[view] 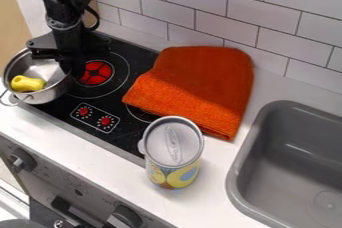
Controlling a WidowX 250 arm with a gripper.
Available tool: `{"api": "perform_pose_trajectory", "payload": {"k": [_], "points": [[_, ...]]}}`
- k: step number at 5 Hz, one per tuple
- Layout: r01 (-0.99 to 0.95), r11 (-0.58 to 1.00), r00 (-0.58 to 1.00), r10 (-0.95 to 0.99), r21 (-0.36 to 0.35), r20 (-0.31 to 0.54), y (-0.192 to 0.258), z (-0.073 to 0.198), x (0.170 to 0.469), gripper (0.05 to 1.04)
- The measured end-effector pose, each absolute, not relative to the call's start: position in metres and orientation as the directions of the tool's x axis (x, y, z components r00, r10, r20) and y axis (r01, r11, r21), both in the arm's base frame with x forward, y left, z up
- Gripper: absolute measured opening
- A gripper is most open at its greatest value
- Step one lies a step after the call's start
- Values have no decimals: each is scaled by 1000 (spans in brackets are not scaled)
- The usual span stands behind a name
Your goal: Move the silver pot to the left burner beside the orange cloth
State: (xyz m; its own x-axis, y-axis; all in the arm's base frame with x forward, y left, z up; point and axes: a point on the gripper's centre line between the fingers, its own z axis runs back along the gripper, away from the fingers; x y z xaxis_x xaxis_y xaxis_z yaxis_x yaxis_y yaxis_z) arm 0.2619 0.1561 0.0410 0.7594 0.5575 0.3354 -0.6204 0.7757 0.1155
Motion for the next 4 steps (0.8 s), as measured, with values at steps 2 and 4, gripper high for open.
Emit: {"api": "perform_pose_trajectory", "payload": {"k": [2,4], "points": [[-432,875,877,352,218,328,150,40,278,57],[-339,925,920,288,169,266,140,37,295,57]]}}
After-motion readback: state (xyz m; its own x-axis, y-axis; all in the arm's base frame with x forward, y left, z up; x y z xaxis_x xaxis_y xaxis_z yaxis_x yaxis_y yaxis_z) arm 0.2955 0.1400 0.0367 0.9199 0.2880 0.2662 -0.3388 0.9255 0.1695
